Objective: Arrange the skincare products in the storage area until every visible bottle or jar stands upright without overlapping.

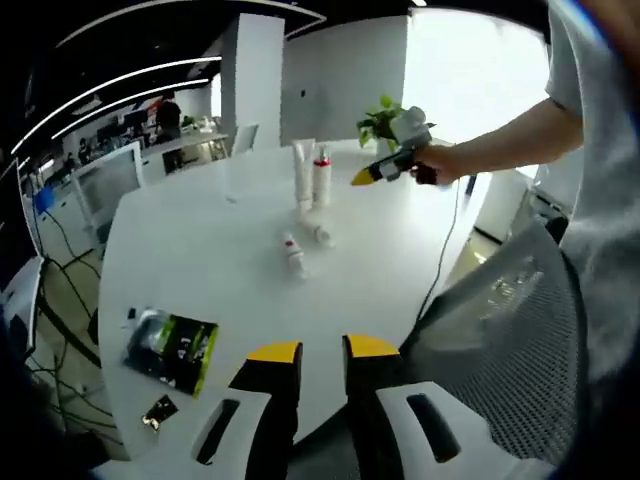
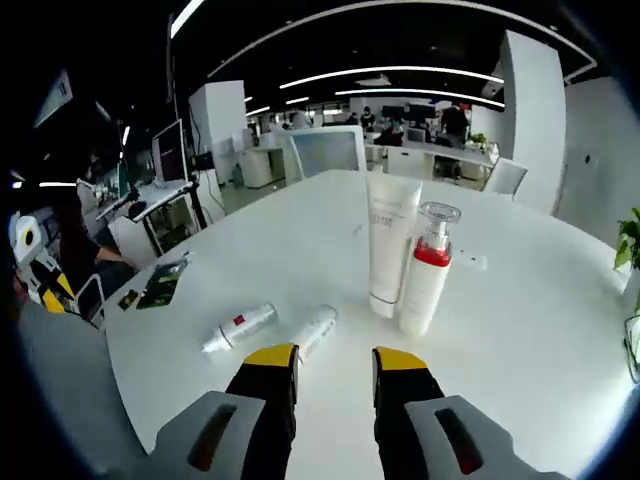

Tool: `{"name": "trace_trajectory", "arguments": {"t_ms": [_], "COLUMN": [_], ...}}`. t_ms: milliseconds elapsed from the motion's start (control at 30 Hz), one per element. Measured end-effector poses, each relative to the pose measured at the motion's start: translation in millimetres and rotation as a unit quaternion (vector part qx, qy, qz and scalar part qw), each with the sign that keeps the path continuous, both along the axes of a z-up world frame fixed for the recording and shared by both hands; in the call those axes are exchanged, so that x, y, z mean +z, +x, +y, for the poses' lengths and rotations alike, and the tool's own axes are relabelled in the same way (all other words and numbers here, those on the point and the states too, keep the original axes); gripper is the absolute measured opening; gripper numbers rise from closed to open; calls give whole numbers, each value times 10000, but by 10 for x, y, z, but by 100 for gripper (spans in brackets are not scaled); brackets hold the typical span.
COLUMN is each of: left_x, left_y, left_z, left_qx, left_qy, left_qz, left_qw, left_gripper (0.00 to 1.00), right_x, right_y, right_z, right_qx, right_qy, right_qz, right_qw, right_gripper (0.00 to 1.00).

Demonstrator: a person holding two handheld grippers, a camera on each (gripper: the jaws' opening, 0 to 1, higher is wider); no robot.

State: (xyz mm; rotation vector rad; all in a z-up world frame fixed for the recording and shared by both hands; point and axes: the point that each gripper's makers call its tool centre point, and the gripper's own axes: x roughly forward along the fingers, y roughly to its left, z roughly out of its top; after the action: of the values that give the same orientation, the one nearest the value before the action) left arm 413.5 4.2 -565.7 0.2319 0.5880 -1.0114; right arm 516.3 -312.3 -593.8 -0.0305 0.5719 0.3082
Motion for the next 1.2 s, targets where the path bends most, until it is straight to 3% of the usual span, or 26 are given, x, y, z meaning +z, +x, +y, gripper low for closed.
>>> {"name": "trace_trajectory", "arguments": {"t_ms": [100, 300, 400, 500, 567, 667, 867, 967, 1067, 1133, 1200], "left_x": [156, 547, 630, 554, 461, 506, 442, 397, 210, 171, 136], "left_y": [5, -46, -15, -66, -20, -2, -215, -228, -160, -151, -169], "left_z": [22, 55, 193, 287, 355, 221, 111, 137, 269, 281, 276], "left_qx": [-4, -368, -313, -382, -321, -382, -606, -400, -208, -102, -56], "left_qy": [-125, -390, -475, -459, -177, -485, -494, -849, -518, -631, -659], "left_qz": [61, 301, 218, 336, 177, 41, 157, 144, -173, -232, -114], "left_qw": [9999, 9981, 9981, 9976, 9992, 9981, 9968, 9955, 9983, 9977, 9977], "left_gripper": [17, 24, 23, 23, 22, 22, 23, 22, 22, 21, 21], "right_x": [39, 1, -2, 47, 91, 154, 185, 166, 121, 115, 104], "right_y": [-179, -480, -543, -563, -569, -572, -552, -552, -562, -573, -579], "right_z": [250, 790, 1013, 1200, 1298, 1374, 1472, 1505, 1504, 1504, 1502], "right_qx": [100, 285, 421, 655, 743, 771, 863, 888, 868, 860, 870], "right_qy": [80, 315, 388, 309, 291, 353, 345, 349, 362, 353, 360], "right_qz": [-150, -234, -290, -375, -427, -453, -495, -508, -473, -473, -457], "right_qw": [9998, 9988, 9979, 9967, 9959, 9954, 9944, 9941, 9944, 9945, 9945], "right_gripper": [23, 23, 23, 23, 23, 23, 23, 23, 22, 22, 22]}}
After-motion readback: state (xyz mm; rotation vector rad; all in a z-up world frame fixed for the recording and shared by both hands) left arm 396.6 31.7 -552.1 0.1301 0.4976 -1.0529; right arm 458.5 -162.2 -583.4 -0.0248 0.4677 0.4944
